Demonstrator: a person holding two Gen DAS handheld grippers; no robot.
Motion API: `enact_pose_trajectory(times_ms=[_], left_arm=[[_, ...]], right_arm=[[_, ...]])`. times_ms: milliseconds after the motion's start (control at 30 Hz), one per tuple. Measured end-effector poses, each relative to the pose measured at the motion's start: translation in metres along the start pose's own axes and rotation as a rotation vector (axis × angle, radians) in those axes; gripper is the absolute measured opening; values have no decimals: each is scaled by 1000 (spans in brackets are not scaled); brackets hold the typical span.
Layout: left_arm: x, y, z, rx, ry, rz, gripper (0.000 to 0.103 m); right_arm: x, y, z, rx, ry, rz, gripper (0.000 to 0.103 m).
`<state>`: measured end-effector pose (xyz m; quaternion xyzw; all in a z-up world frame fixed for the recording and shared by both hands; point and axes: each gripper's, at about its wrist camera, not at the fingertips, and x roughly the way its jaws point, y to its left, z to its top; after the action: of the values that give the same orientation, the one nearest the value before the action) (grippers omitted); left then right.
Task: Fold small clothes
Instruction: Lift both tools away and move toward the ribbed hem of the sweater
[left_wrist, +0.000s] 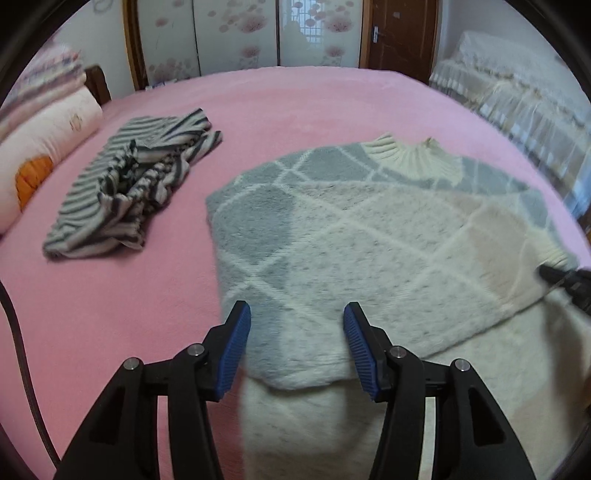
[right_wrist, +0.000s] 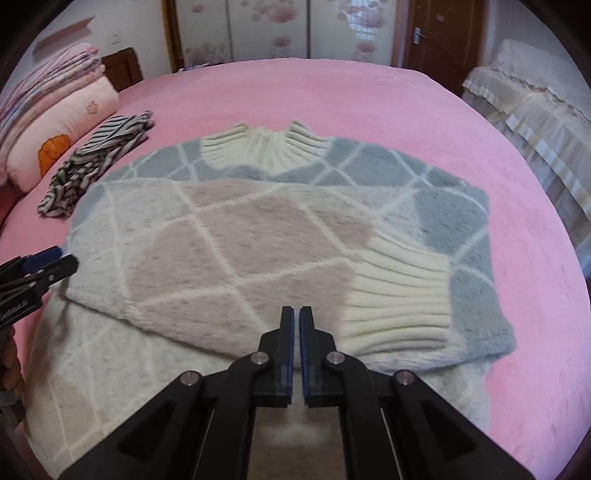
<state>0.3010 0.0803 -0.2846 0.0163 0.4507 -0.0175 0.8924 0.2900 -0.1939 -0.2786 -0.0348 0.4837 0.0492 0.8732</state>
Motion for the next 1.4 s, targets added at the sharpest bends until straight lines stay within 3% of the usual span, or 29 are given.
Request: enact_pose_trajectory(times_ms=[100, 233, 433, 667, 733, 867, 1133, 1400], left_arm=[[10, 10, 1, -34, 30, 3, 69], [20, 20, 1, -103, 64, -47, 70], [4, 21, 7, -88, 58, -25, 67], [-76, 23, 15, -73, -29, -23, 68], [-96, 22, 14, -67, -27, -19, 80], [-150, 17, 10, -68, -64, -27, 82], [-243, 15, -6, -83, -178, -19, 93], [-314, 21, -42, -104, -297, 16, 100]], right_arm=[[1, -24, -3, 49, 11, -24, 0], [0, -37, -4, 85, 25, -3, 0], [-18, -24, -1, 72, 27, -12, 3], [-88, -21, -10, 79, -61, -2, 3], [-111, -19, -14, 82, -87, -11, 3], [-156, -18, -26, 108, -141, 5, 3], [-238, -11, -50, 104, -255, 17, 3], [-290, -6, -83, 94, -317, 23, 4]])
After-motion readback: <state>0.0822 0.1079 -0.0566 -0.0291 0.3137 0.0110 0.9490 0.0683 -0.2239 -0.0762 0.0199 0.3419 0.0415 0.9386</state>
